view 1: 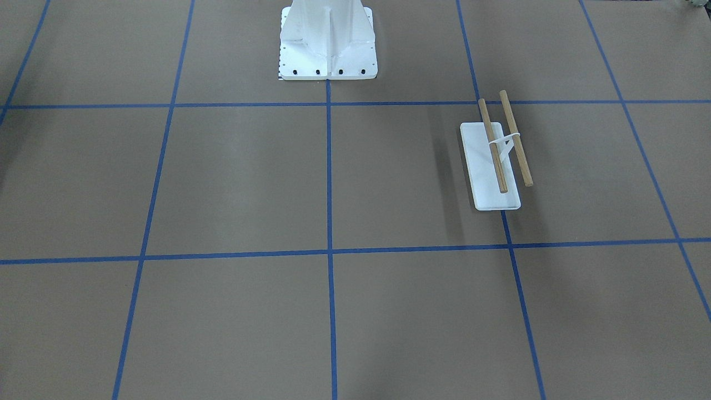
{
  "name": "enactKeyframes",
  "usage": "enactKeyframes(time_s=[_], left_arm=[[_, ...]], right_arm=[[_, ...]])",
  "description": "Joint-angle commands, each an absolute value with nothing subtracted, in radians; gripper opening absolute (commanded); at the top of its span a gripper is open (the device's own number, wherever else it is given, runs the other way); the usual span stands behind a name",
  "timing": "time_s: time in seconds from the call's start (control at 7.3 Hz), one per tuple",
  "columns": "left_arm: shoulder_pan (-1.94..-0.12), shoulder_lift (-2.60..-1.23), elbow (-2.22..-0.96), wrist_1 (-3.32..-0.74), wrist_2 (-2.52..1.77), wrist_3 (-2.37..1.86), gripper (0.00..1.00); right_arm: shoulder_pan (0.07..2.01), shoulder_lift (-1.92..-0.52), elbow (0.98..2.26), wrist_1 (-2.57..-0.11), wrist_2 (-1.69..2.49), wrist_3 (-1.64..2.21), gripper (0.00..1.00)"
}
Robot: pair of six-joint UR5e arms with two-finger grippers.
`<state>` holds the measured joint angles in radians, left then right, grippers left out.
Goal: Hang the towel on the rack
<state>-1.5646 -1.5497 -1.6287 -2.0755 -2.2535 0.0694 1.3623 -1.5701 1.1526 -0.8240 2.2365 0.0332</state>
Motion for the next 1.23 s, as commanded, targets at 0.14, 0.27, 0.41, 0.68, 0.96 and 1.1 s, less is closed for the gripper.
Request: enactKeyframes(time_s=[0.14,0.27,0.41,0.68,0.96,1.1], left_arm=[[-1.565,-1.549,-1.628,-2.075,-2.253,0.071,0.99],[-1.565,-1.548,-1.626,-2.075,-2.253,0.071,0.99],[-1.565,-1.548,-1.626,-2.075,-2.253,0.071,0.99],[-1.565,-1.545,-1.626,-2.075,-2.253,0.071,0.99],[-1.565,-1.545,-1.626,-2.075,-2.253,0.071,0.99],[-1.565,-1.543,-1.628,-2.075,-2.253,0.072,0.99]], right_arm=[[1.348,-1.577,1.144,-0.822,2.230,0.035,0.57],[1.348,-1.578,1.144,-0.824,2.230,0.035,0.53],[1.348,-1.578,1.144,-0.822,2.230,0.034,0.52],[1.350,-1.580,1.143,-0.824,2.229,0.035,0.33],[1.348,-1.580,1.143,-0.824,2.217,0.035,0.33],[1.350,-1.582,1.143,-0.824,2.217,0.035,0.32]])
